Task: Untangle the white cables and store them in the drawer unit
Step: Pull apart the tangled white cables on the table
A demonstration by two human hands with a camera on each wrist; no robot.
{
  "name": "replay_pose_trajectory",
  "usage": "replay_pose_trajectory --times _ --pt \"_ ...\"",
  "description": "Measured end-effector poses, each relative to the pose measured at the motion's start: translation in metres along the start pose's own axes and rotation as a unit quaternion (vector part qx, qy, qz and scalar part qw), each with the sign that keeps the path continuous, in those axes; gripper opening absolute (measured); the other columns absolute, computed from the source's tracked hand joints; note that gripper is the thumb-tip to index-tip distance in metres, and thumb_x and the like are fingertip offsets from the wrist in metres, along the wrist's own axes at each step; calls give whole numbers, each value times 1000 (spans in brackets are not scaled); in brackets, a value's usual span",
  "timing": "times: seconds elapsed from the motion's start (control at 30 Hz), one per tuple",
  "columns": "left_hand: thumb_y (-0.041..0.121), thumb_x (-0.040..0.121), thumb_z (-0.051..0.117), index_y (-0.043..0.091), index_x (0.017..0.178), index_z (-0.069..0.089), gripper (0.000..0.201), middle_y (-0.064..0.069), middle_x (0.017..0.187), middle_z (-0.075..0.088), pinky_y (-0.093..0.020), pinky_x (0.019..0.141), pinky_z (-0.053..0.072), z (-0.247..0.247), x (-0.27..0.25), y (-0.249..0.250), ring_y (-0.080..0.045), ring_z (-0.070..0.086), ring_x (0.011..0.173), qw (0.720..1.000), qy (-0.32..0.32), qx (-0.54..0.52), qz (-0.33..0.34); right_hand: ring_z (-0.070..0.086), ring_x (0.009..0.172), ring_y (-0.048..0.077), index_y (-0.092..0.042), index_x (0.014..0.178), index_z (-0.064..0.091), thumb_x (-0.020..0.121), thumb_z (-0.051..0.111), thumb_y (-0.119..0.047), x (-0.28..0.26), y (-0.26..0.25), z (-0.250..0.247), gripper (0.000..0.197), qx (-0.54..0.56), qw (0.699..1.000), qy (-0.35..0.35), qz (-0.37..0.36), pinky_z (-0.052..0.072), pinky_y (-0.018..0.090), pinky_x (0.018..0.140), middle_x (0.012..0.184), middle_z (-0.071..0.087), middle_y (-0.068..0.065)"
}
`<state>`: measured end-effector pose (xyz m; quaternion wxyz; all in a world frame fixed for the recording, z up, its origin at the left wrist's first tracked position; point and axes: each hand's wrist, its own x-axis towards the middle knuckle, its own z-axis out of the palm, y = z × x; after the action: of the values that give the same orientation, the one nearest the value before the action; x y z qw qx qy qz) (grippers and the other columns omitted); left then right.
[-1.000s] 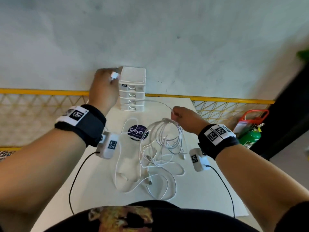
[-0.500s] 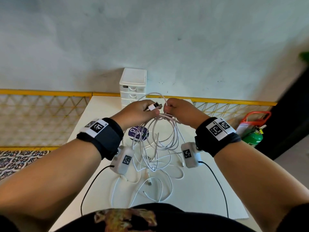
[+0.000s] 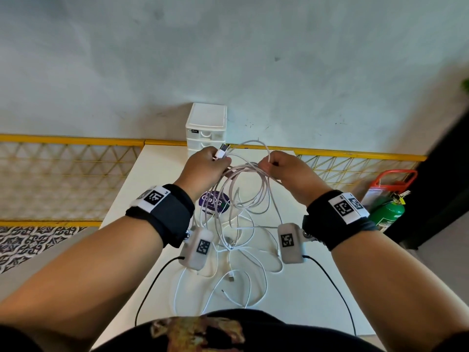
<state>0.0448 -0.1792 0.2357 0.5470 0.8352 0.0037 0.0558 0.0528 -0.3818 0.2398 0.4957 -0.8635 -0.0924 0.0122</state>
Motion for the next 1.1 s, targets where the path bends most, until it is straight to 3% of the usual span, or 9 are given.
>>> replay_pose_trajectory --times 0.1,0.23,0.4,0.53,0.63,0.7,0.8,0.9,1.1 --pt "26 86 59 8 87 62 18 -10 81 67 -30 57 36 -1 4 -1 -19 50 62 999 26 -30 -22 48 73 10 -2 79 54 79 59 -27 -2 0 3 26 41 999 4 -12 34 28 71 75 56 -14" --pt "24 88 60 18 89 59 6 -6 85 64 -27 49 30 -3 6 -2 -13 43 51 997 2 -72 -41 52 74 12 -15 75 60 87 59 -19 -1 2 8 12 56 998 23 -7 37 31 74 78 63 -8" --pt "25 92 62 20 112 57 22 1 104 68 -30 79 45 -6 -2 1 -20 63 90 994 -58 47 75 58 79 24 0 84 59 90 57 -24 0 -7 20 25 -50 998 24 -11 40 32 71 87 69 11" --pt "26 86 70 25 119 57 35 5 112 68 -27 85 50 -6 -5 3 -13 67 92 982 -131 60 119 52 69 17 -5 80 56 94 54 -24 2 -15 24 24 -58 998 1 -15 36 31 67 83 68 15" --pt "28 84 73 27 115 60 34 8 107 67 -25 81 47 -5 -6 5 -5 64 91 974 -132 87 161 59 60 6 -14 74 51 96 50 -19 2 -18 22 23 -24 999 -21 -17 41 28 70 73 68 3" --pt "28 81 76 28 113 62 35 15 99 63 -18 73 40 -8 -5 7 11 55 82 967 -118 124 189 59 55 -3 -15 76 50 98 47 -15 2 -19 21 22 -6 999 -49 -14 42 22 69 71 67 -2" --pt "28 73 84 27 115 61 48 17 94 54 -7 58 31 -10 -5 9 20 46 66 954 -132 159 217 60 61 0 -15 79 51 99 45 -16 3 -18 20 21 -1 997 -70 -20 42 25 74 74 68 -1" --pt "30 69 86 25 110 58 50 21 87 46 -6 58 31 -11 -5 7 22 42 65 943 -146 191 232 60 64 1 -14 84 54 100 45 -20 5 -15 19 20 9 998 -61 -16 43 31 79 73 68 -4" --pt "37 84 72 15 94 64 25 12 81 50 -17 57 29 -10 2 -5 1 46 67 930 -45 233 279 52 51 -4 -11 76 51 99 45 -19 2 -13 15 25 2 999 -50 -12 41 20 65 70 64 -1"
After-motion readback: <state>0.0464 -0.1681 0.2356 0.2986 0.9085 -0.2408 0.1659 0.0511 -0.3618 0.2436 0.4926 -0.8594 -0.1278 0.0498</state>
